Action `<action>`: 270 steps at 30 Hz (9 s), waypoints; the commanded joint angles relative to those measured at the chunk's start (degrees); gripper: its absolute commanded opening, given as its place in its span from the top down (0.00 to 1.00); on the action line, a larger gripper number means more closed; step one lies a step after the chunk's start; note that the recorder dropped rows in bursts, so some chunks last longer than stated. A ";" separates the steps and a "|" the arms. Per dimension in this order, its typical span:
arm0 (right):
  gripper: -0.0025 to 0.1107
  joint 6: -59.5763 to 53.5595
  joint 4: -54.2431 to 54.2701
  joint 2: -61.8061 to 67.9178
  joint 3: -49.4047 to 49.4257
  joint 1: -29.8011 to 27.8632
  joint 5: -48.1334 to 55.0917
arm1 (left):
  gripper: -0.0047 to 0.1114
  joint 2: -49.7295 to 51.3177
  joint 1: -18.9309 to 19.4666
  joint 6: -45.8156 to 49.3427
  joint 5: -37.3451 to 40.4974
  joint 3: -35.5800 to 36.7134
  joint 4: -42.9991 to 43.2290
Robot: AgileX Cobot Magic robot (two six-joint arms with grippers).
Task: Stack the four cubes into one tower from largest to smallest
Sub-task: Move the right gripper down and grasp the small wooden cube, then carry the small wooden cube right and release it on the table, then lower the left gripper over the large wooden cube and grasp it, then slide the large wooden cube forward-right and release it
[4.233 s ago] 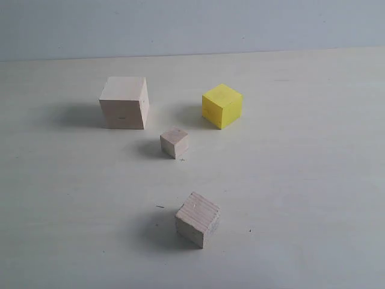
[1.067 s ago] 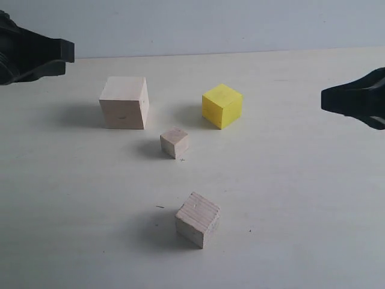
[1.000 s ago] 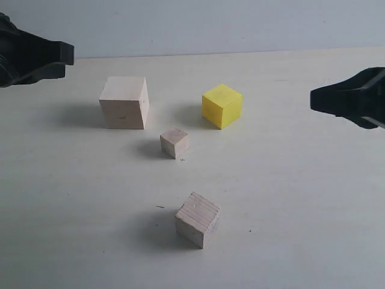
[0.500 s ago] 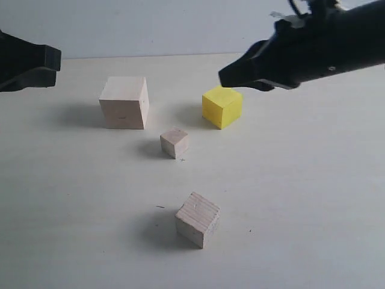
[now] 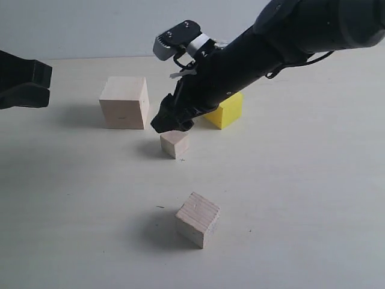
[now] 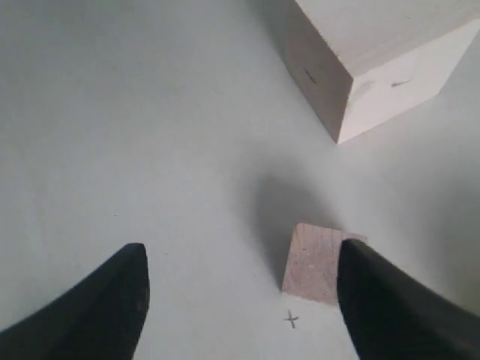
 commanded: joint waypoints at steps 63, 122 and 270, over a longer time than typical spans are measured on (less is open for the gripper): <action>0.98 58.46 -45.23 -13.66 21.54 -6.15 -12.90 | 0.96 -0.32 -0.28 3.34 -2.47 -0.34 -1.52; 0.12 99.14 -70.43 -22.63 24.16 -13.63 -11.32 | 0.96 4.51 3.09 5.95 -19.94 2.74 -1.19; 0.12 81.56 -56.03 -39.40 21.45 -13.63 1.94 | 0.78 50.99 -16.07 -37.33 4.22 -33.30 17.02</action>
